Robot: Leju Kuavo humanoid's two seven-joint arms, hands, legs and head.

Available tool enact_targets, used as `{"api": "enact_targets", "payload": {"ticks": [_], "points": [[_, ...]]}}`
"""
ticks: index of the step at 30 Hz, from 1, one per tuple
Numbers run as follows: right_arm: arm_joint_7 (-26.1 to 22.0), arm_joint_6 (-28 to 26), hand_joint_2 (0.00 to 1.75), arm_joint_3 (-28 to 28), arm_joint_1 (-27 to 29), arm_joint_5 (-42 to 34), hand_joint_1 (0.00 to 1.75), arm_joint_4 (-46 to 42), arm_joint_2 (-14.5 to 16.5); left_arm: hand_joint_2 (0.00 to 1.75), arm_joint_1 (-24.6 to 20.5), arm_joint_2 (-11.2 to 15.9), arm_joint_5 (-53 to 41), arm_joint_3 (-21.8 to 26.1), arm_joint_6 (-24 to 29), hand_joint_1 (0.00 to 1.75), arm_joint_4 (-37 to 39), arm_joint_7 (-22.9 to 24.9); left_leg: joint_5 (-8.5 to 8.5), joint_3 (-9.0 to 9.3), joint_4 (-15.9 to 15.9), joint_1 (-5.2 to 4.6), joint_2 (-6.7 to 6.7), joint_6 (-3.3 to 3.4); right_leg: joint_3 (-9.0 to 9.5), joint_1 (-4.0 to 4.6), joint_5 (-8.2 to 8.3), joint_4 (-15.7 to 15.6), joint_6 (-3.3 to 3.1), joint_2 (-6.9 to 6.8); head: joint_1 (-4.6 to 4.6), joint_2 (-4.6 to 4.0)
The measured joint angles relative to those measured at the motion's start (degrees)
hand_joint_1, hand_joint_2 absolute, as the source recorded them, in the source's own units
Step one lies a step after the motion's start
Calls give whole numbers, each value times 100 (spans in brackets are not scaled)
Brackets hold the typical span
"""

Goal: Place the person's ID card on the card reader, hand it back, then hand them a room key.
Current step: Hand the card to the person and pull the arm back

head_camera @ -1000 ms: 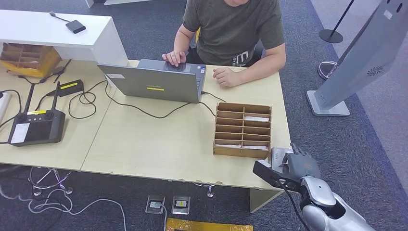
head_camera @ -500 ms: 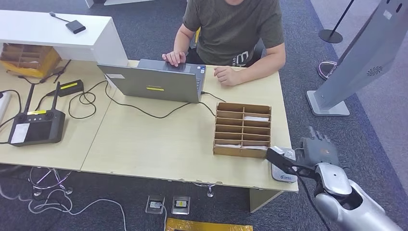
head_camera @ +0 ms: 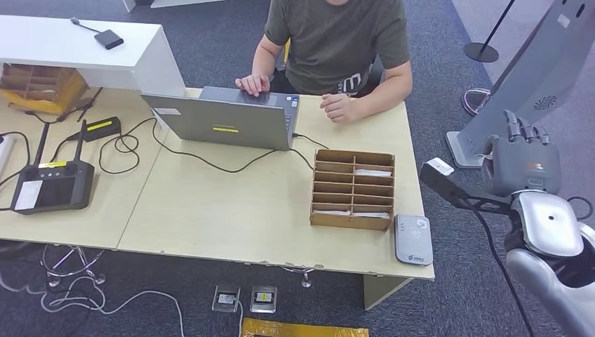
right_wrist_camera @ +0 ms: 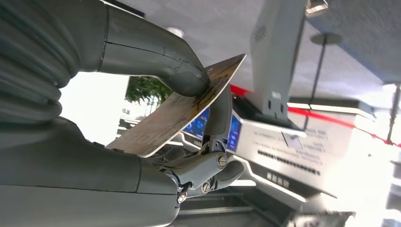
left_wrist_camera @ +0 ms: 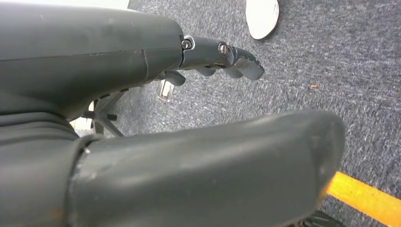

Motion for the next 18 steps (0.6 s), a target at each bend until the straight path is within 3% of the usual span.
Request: {"api": "enact_targets", "payload": {"ticks": [6, 18], "points": [[-93, -454, 175, 383, -348, 7, 175, -98, 327, 0, -16, -37, 31, 1, 188, 0, 0, -9, 2, -3, -1, 1, -1, -2, 2, 1, 0, 1, 0, -2, 2, 0], [-811, -1438, 175, 1262, -673, 79, 175, 632, 1387, 0, -43, -81, 136, 3, 479, 0, 0, -59, 2, -7, -1, 3, -3, -2, -1, 2, 0, 2, -1, -6, 2, 0]]}}
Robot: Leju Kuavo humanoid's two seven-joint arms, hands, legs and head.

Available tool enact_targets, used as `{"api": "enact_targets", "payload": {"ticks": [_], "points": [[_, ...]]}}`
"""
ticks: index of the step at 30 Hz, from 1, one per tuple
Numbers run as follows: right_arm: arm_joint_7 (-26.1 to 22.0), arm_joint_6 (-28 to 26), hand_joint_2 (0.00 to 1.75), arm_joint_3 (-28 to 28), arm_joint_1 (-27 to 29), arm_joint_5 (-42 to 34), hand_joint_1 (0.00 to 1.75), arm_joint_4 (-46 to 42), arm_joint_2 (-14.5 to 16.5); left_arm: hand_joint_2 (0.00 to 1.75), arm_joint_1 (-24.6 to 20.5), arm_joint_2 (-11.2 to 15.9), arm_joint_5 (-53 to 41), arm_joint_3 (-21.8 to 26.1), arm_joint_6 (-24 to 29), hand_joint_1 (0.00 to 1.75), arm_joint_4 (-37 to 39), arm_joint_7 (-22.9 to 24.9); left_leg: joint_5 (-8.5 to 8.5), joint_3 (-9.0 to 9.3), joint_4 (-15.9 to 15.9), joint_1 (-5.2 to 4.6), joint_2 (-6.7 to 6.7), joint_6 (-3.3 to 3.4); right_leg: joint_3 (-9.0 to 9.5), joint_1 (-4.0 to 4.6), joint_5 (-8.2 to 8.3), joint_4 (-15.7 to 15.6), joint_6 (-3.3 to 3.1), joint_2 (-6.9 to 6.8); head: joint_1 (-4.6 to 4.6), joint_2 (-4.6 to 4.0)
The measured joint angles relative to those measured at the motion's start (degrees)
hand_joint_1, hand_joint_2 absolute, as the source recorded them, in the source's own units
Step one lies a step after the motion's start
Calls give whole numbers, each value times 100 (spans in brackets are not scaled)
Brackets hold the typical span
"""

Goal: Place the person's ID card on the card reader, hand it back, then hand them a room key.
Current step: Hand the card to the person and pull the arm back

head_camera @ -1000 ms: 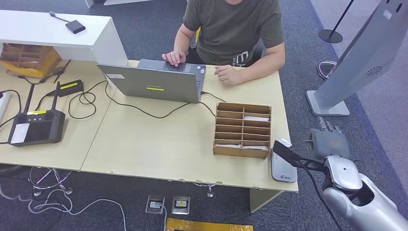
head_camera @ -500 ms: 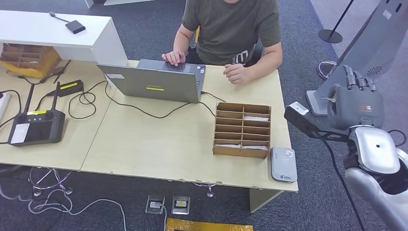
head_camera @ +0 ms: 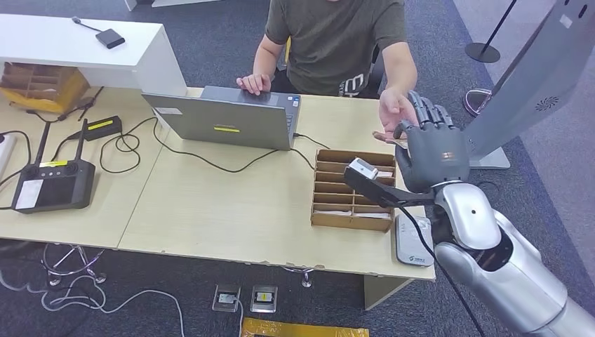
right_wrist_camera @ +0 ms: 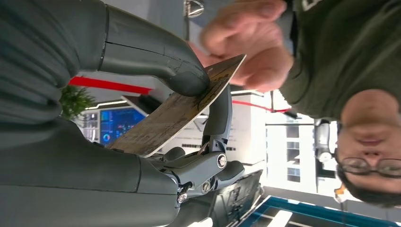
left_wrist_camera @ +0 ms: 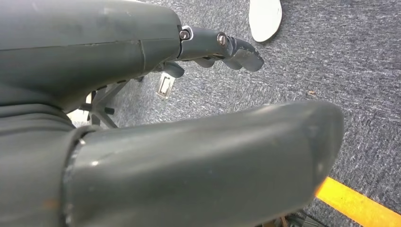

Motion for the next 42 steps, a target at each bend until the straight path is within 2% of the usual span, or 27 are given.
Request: {"api": "enact_targets", "payload": {"ticks": [8, 13, 14, 15, 17, 18, 19, 20, 23, 33, 37, 42], "points": [[-96, -213, 175, 327, -116, 51, 175, 670, 606, 0, 0, -29, -20, 3, 71, 0, 0, 89, 0, 2, 0, 0, 0, 0, -1, 0, 0, -1, 0, -1, 1, 0], [-5, -243, 175, 402, -104, 133, 175, 932, 757, 0, 2, -25, -157, 2, 24, 0, 0, 107, 0, 5, 0, -1, 0, 0, -2, 0, 0, -2, 0, -1, 1, 0], [22, -240, 175, 399, -90, 154, 153, 961, 761, 0, 3, -22, -182, 2, -2, 0, 0, 107, 0, 5, 0, -1, 0, 0, -3, 0, 0, -2, 0, 0, 1, 0], [48, -238, 175, 395, -71, 172, 119, 982, 761, 0, 4, -21, -201, 2, -33, 0, 0, 106, 0, 6, 0, -1, 0, 0, -2, 0, 0, -2, 0, 1, 1, 0], [105, -243, 175, 378, -12, 223, 38, 1024, 759, 0, 6, -19, -240, 2, -96, 0, 0, 105, 0, 7, 1, -1, 1, 0, -3, -1, 0, -3, 0, 3, 1, 0], [133, -258, 175, 359, 25, 262, 16, 1041, 758, 0, 7, -19, -255, 2, -121, 0, 0, 105, 0, 7, 1, -1, 2, 0, -3, -1, 0, -3, 0, 3, 1, 0], [160, -280, 175, 332, 68, 312, 6, 1058, 754, 0, 9, -19, -268, 2, -140, 0, 0, 105, 0, 7, 1, -1, 2, 0, -3, -1, 0, -3, 0, 4, 1, 0], [180, -312, 131, 294, 112, 366, 1, 1071, 748, 0, 11, -19, -278, 2, -155, 0, 0, 105, 0, 8, 1, -1, 2, 0, -3, -1, 0, -3, 0, 5, 1, 0], [245, -457, 0, 157, 256, 528, 0, 1113, 725, 0, 19, -19, -319, 2, -184, 0, 0, 125, 0, 9, 1, -1, 2, 0, -3, -1, 0, -3, 0, 6, 1, 0], [308, -1066, 0, -405, 699, 430, 0, 1131, 712, 0, 24, -19, -328, 2, -149, 0, 0, 170, 0, 11, 1, -1, 3, 0, -3, 0, 0, -3, 0, 7, 1, 0], [173, -907, 0, -622, 886, 117, 0, 997, 712, 0, 28, -19, -264, 4, -119, 0, 0, 174, 0, 10, 1, -1, 4, 0, -3, -1, 1, -3, 0, 8, 1, 0], [38, -486, 0, -789, 990, 70, 0, 719, 711, 0, 29, -19, -166, 4, -123, 0, 0, 180, 0, 12, 1, -1, 6, 0, -3, -1, 1, -3, 0, 9, 1, 0]]}}
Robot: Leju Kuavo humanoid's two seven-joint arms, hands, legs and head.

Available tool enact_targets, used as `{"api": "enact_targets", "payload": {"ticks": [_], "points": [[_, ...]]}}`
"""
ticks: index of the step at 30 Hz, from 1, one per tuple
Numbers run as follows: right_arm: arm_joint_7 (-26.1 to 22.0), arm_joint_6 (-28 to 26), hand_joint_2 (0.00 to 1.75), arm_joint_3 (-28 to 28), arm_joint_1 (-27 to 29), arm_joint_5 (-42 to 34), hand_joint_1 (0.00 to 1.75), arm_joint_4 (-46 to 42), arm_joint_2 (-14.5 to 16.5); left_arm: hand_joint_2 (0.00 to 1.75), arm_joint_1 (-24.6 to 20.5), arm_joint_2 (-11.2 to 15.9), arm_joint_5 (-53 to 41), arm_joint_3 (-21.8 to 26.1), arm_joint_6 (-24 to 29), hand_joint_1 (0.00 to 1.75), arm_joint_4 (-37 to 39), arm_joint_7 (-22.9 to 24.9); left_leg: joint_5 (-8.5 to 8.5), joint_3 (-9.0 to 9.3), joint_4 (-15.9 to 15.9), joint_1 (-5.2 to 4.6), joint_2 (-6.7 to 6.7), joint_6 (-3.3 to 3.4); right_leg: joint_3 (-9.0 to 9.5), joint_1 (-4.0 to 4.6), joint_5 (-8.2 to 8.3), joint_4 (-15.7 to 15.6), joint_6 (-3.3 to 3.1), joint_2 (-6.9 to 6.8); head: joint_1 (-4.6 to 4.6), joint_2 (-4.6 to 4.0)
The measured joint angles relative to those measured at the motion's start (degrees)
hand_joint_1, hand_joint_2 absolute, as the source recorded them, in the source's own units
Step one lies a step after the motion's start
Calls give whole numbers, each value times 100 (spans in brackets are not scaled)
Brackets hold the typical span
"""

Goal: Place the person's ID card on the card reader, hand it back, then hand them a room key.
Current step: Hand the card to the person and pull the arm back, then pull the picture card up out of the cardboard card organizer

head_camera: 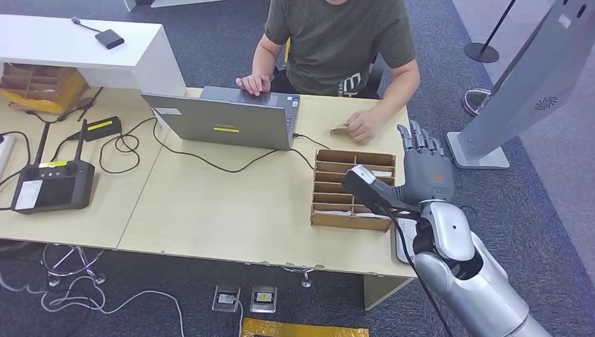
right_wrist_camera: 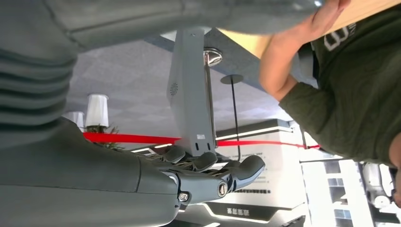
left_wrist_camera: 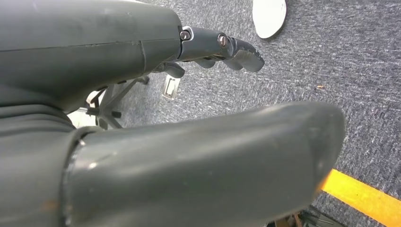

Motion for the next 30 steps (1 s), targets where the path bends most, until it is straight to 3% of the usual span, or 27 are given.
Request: {"api": "enact_targets", "payload": {"ticks": [8, 12, 20, 30], "points": [[151, 1155, 0, -103, 315, 122, 0, -743, -161, 0, 1, 0, 136, 0, -58, 0, 0, -72, -1, 0, 0, 0, 5, 0, -1, 0, 0, 0, 0, 7, 0, 0], [246, 1550, 175, -63, 329, 45, 0, -1111, -313, 0, 1, 1, 125, 0, -68, 0, 0, -103, -1, 0, 0, 0, 6, 0, 0, 0, 0, 0, 0, 8, 0, 0], [549, 1738, 175, 105, 173, -492, 0, -1465, -711, 0, 1, 23, -2, 0, -180, 0, 0, -178, -1, 0, 0, 0, 6, 0, 1, 0, 1, 0, -1, 7, -1, 0], [778, 1324, 175, 597, 30, -794, 0, -1482, -1140, 0, 0, 54, -181, -2, -251, 0, 0, -178, -1, -2, 0, 0, 5, 0, 0, 0, 1, 0, -1, 6, -1, 0]]}}
